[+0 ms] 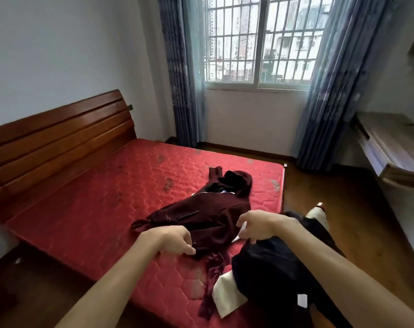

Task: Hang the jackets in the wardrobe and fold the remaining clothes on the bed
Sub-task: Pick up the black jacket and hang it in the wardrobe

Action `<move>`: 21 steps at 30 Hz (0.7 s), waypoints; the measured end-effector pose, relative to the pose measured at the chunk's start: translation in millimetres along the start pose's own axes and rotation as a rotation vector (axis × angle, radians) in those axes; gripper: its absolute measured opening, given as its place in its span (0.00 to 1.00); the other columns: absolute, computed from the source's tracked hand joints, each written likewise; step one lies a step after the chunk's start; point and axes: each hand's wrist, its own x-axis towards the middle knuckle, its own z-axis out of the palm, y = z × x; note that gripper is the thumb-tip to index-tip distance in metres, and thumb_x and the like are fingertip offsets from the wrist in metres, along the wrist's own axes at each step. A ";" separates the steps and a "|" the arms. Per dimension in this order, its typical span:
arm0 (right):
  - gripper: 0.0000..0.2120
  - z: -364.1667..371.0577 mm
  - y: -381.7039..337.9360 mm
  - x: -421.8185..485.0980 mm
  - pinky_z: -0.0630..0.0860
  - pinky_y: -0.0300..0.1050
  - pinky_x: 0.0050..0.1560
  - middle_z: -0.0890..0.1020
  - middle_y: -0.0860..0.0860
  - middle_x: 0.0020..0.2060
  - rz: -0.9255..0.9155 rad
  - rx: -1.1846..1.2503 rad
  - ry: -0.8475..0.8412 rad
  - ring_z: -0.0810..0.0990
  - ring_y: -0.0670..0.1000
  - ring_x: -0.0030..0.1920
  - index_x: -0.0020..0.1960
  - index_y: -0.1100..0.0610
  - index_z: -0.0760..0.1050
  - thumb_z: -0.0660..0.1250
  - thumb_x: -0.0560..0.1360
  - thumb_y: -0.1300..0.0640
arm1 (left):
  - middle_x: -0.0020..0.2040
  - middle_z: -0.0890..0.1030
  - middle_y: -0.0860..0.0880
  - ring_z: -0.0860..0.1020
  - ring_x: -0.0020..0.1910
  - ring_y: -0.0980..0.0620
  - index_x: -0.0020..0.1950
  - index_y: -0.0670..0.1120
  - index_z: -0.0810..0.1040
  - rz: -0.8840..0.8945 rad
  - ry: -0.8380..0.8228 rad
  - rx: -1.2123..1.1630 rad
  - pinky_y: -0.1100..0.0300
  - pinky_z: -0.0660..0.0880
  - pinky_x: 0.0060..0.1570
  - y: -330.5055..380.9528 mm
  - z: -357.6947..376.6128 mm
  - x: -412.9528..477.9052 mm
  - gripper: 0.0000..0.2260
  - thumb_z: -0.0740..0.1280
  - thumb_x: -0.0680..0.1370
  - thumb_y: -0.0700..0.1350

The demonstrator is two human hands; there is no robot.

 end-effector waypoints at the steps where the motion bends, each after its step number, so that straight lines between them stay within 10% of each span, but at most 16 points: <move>1: 0.21 -2.1 -1.2 7.5 0.77 0.44 0.52 0.80 0.46 0.42 0.014 0.022 0.016 0.82 0.51 0.50 0.71 0.53 0.71 0.64 0.79 0.52 | 0.45 0.81 0.54 0.80 0.40 0.55 0.62 0.52 0.80 0.012 -0.016 0.007 0.61 0.78 0.39 -5.1 -6.6 10.4 0.15 0.67 0.78 0.56; 21: 0.16 1.8 165.4 3.1 0.82 0.43 0.49 0.85 0.49 0.48 0.499 0.473 0.178 0.85 0.43 0.44 0.65 0.50 0.75 0.64 0.79 0.50 | 0.55 0.84 0.43 0.85 0.48 0.50 0.65 0.49 0.76 0.367 -0.292 0.326 0.55 0.83 0.44 117.4 -51.5 210.5 0.15 0.65 0.80 0.51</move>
